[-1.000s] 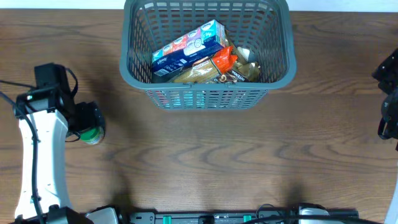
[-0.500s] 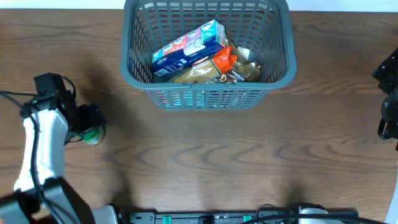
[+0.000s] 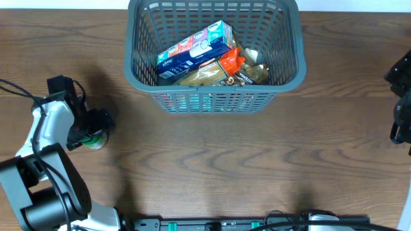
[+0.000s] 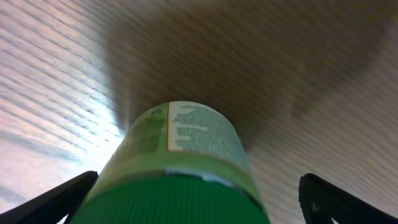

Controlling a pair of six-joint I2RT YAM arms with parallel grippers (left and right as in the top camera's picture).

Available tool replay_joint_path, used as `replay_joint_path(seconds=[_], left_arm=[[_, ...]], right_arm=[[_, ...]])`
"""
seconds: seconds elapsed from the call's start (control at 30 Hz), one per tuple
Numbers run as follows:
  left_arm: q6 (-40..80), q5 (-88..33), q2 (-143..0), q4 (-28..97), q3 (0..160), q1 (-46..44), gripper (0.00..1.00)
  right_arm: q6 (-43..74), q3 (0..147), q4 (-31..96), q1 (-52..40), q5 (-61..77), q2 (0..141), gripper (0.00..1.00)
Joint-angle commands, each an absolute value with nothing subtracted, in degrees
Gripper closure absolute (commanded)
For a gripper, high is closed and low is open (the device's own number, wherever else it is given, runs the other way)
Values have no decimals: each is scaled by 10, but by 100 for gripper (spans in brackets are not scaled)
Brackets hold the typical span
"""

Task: Pack container
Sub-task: 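Grasp the green-capped jar with the left gripper, then carry the jar with the left gripper and lower it into the basket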

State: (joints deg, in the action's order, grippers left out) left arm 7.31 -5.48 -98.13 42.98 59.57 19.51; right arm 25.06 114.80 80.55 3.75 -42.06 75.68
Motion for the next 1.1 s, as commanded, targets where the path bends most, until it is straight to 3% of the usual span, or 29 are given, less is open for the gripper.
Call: replay_joint_path(seconds=[0.0,0.43,0.57,0.63,0.7,0.87,0.97,1.07], left_arm=[[74,-56,-998,430,594,198,2],[74,-55,-1011,428,594,198,1],[74,-54,-1020,427,594,198,7],[74,-54,-1025,427,594,198,18],[74,-54,-1027,427,594,198,40],[74,-54,-1027,425,594,198,60],[74,-54,-1027,425,594,198,94],[74,-54,-1025,425,595,198,94]], right_arm=[[257,1151,806,41,-430,757,1],[257,1151,806,41,-430,757,1],[257,1151,806,41,-430,756,1],[257,1151,806,41,-430,756,1],[257,1151,806,41,-430,756,1],[257,1151,806,41,-430,757,1],[257,1151,806,41,-430,756,1],[257,1151,806,41,-430,757,1]])
